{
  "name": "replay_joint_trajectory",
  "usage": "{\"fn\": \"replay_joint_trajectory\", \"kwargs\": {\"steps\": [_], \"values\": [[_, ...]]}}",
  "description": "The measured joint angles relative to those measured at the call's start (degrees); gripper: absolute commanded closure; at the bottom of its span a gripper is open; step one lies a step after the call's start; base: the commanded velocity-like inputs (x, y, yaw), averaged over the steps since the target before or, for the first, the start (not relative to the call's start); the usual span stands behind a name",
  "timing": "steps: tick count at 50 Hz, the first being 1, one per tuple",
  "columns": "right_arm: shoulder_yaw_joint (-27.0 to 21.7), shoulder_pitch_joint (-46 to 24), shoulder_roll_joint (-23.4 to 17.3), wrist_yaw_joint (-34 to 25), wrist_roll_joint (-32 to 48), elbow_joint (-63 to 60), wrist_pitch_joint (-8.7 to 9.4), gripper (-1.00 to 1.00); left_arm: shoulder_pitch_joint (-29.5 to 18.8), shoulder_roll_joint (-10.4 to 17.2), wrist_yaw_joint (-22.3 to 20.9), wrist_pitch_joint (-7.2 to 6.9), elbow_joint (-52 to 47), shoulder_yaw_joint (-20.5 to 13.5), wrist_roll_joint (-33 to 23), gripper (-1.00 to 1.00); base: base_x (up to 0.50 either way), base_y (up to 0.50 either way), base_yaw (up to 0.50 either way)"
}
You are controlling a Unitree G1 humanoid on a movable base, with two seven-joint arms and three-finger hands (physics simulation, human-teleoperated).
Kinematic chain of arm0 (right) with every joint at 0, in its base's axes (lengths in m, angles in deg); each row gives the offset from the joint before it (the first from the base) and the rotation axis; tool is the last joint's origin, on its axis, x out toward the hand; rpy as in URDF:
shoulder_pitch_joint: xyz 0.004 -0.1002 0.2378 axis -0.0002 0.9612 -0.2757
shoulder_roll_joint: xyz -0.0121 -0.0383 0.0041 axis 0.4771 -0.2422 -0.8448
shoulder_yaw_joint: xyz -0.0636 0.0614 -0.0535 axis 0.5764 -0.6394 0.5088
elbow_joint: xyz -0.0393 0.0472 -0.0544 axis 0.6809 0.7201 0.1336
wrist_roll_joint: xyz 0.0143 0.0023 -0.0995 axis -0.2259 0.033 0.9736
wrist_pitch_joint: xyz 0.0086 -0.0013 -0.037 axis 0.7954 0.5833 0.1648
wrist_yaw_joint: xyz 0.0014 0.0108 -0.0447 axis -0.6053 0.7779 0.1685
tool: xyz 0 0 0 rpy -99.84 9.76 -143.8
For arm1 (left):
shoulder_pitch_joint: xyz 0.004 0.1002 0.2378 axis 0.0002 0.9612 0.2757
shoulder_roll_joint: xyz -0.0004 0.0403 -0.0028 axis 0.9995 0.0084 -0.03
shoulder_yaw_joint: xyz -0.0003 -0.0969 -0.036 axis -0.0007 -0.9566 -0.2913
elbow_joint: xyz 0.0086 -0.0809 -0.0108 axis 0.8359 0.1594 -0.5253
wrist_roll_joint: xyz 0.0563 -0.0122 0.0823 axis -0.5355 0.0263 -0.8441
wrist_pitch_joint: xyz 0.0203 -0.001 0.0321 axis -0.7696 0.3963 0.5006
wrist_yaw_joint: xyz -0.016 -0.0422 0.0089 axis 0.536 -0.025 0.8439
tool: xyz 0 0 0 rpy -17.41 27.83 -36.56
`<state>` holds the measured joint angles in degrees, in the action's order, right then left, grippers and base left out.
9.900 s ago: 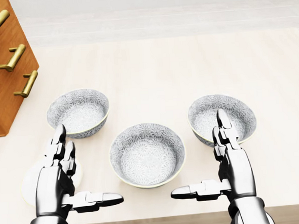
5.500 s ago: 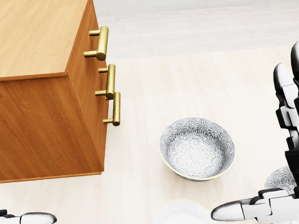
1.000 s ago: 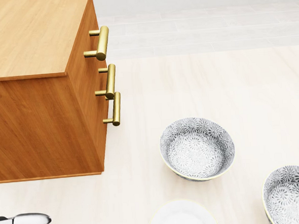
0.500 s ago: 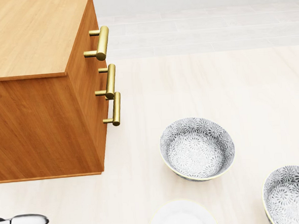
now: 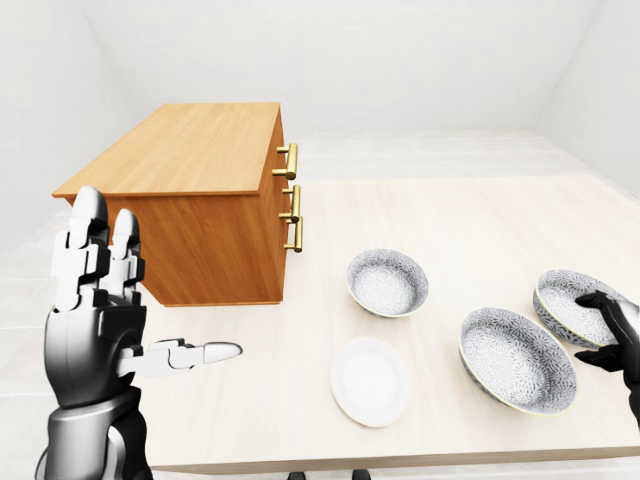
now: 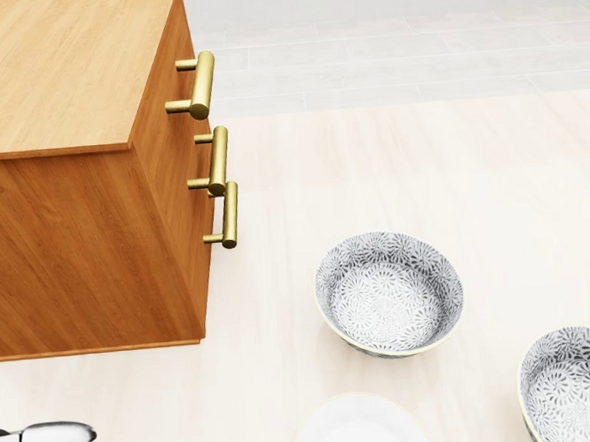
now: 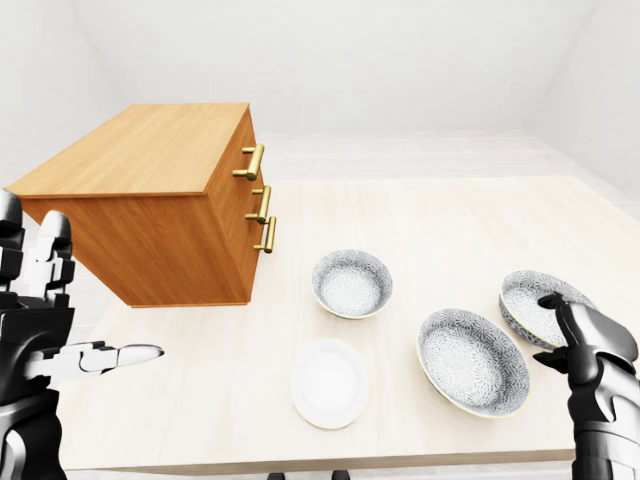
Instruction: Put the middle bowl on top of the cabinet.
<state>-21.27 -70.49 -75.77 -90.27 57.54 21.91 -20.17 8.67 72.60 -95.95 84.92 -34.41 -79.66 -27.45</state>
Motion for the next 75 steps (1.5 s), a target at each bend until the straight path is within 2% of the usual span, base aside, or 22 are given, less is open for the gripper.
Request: {"fn": "replay_joint_trajectory", "kwargs": {"steps": [13, 42, 75], "values": [[1.2, -0.6, -0.7, 1.6, -0.6, 2.3, 0.09, -0.25, 0.1, -0.1, -0.1, 0.0, -0.2, -0.1, 0.0, -1.0, 0.0, 0.0, 0.0], [4.5, -3.0, -1.9, 5.7, -1.3, 8.6, -0.46, -0.29, 0.1, -0.1, 0.1, 0.0, 0.6, 0.3, -0.2, -1.0, 0.0, 0.0, 0.0], [9.3, -6.7, -2.2, 10.4, -3.2, 18.0, -3.29, -0.33, 0.1, 0.0, 0.4, 0.0, 1.8, 0.3, -0.7, -1.0, 0.0, 0.0, 0.0]]}}
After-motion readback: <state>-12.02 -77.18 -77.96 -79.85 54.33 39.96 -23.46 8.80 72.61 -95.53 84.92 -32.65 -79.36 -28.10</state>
